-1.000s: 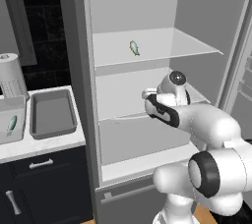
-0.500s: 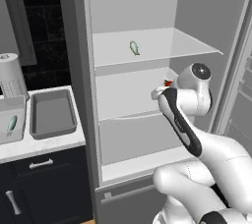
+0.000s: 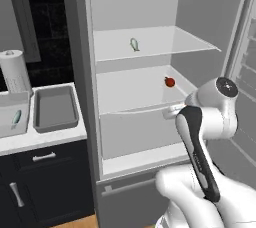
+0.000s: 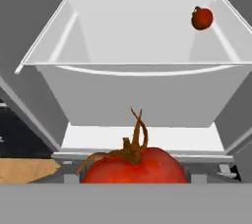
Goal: Place one tomato and one fish in each tupperware on the nearby counter, to pack two identical lunches.
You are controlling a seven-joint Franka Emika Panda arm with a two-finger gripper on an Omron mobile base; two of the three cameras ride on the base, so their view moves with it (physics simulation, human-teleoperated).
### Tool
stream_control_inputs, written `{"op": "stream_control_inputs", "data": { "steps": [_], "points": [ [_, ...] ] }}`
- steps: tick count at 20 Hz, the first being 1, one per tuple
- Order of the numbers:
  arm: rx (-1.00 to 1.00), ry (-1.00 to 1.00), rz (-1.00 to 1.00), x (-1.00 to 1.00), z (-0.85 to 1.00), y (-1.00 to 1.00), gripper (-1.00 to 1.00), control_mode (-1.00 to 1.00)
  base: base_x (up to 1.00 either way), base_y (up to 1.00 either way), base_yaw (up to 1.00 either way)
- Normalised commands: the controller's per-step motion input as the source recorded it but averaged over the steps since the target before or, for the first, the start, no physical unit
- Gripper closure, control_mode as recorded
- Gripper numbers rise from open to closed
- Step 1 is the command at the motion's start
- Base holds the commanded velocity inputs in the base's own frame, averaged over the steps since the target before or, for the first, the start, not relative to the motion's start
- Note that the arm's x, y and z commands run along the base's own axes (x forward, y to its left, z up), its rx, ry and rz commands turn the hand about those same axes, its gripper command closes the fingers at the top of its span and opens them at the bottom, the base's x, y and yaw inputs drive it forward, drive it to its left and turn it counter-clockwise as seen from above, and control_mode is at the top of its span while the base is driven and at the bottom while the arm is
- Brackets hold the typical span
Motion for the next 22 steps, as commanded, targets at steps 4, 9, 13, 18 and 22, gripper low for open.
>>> {"op": "stream_control_inputs", "data": {
  "steps": [4, 9, 13, 18, 22],
  "points": [
    [0.00, 0.00, 0.00, 0.00, 0.00, 0.00, 1.00, 1.00, -0.98, 0.52, 0.11],
    [0.00, 0.00, 0.00, 0.00, 0.00, 0.00, 1.00, 1.00, -0.17, 1.00, 0.08],
    [0.00, 0.00, 0.00, 0.00, 0.00, 0.00, 1.00, 1.00, 0.35, 1.00, 0.05],
    [0.00, 0.00, 0.00, 0.00, 0.00, 0.00, 1.00, 1.00, 0.76, 1.00, 0.04],
    [0.00, 0.00, 0.00, 0.00, 0.00, 0.00, 1.00, 1.00, 1.00, 1.00, 0.00]
  ]
}}
